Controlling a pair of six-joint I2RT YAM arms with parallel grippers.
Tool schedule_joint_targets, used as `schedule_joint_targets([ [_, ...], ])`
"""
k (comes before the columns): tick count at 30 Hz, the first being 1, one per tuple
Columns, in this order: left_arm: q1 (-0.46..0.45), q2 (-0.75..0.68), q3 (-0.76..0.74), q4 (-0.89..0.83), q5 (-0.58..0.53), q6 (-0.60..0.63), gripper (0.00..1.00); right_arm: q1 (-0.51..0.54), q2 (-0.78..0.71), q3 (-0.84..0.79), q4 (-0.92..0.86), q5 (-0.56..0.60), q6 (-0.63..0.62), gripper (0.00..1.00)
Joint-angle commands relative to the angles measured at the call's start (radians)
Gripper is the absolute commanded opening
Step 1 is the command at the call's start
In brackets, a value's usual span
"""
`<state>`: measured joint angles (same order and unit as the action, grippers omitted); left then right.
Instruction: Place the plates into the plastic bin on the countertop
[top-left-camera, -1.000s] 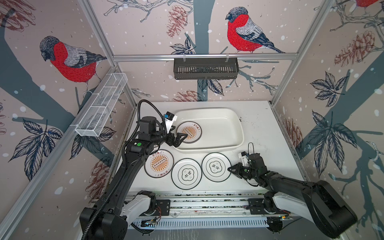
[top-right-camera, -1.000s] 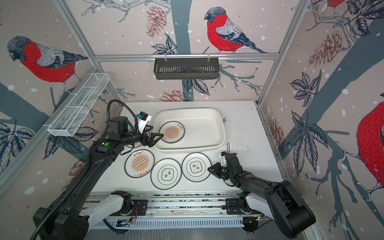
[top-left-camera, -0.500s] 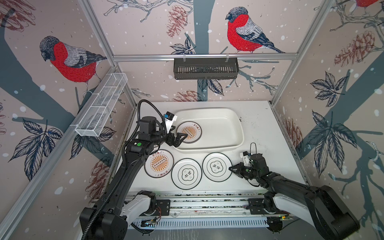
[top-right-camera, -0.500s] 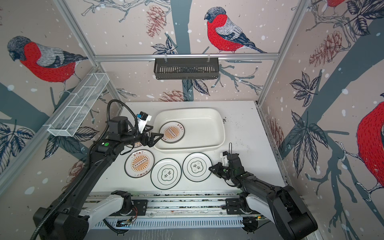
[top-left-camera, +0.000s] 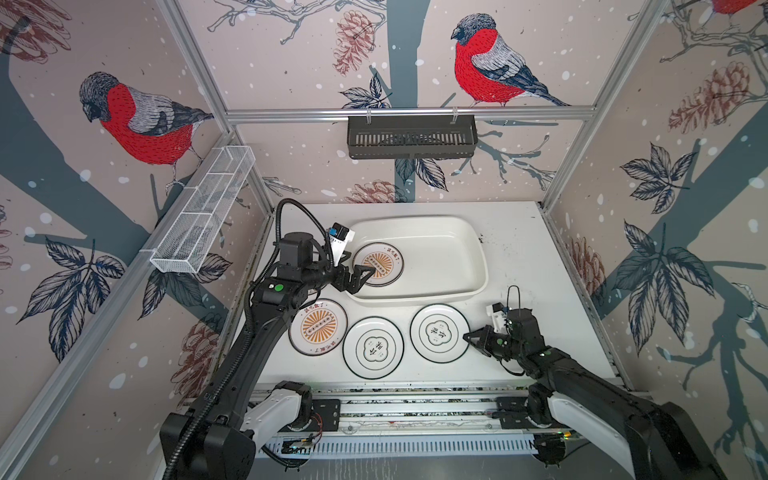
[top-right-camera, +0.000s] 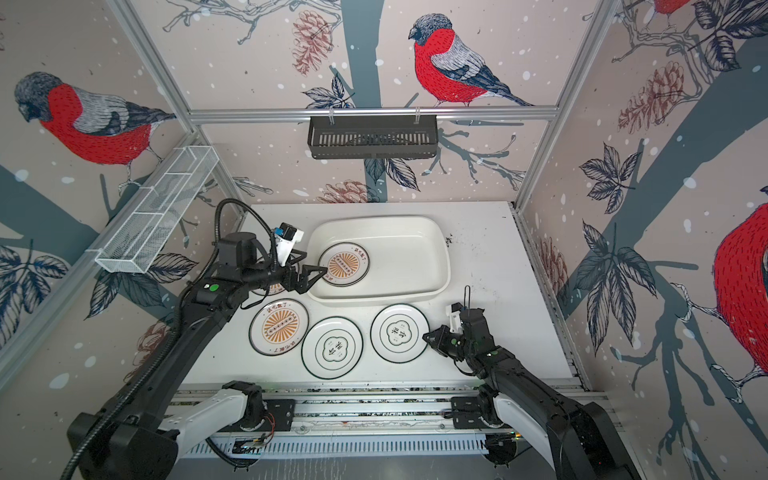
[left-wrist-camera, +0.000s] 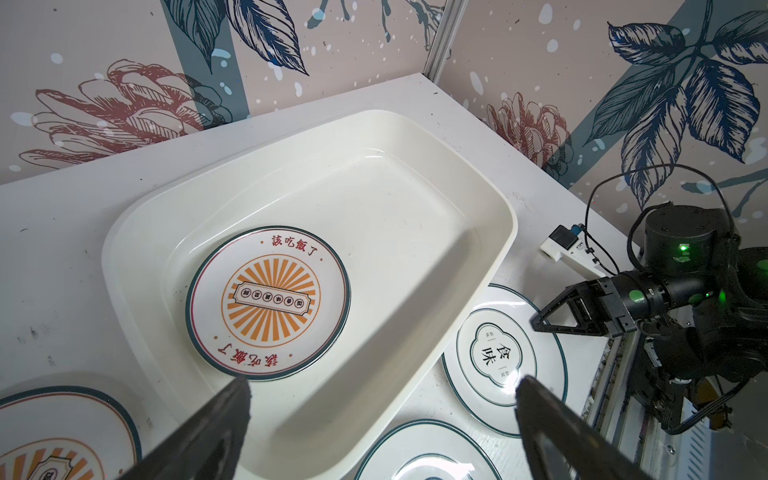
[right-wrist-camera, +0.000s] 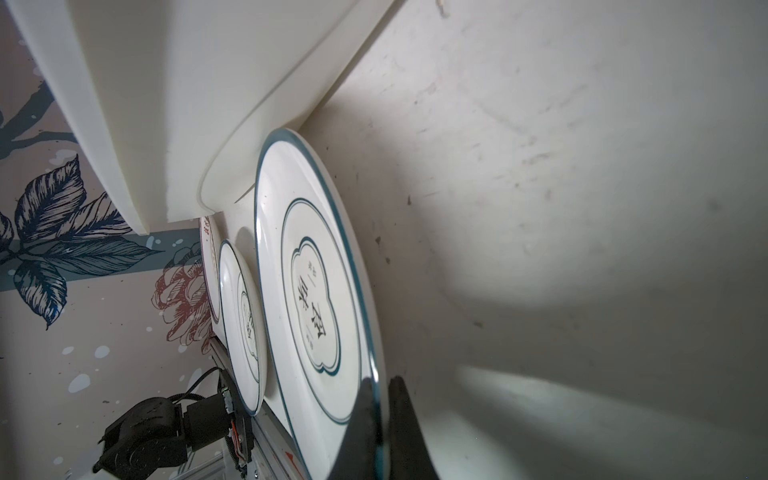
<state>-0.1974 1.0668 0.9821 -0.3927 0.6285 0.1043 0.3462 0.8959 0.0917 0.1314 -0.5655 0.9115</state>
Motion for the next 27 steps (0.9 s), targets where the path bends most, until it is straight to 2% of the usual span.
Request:
schedule_joint_targets([
  [1,0.001,-0.004,0.007,0.034,0.018,-0.004,0.98,-0.003,-0.009,0.011,-0.024,-0.016,-0.018,0.03],
  [27,0.004,-0.011,0.006,0.038,0.016,-0.006,0.98,-0.041,-0.08,0.137,-0.284,-0.082,-0.167,0.02],
])
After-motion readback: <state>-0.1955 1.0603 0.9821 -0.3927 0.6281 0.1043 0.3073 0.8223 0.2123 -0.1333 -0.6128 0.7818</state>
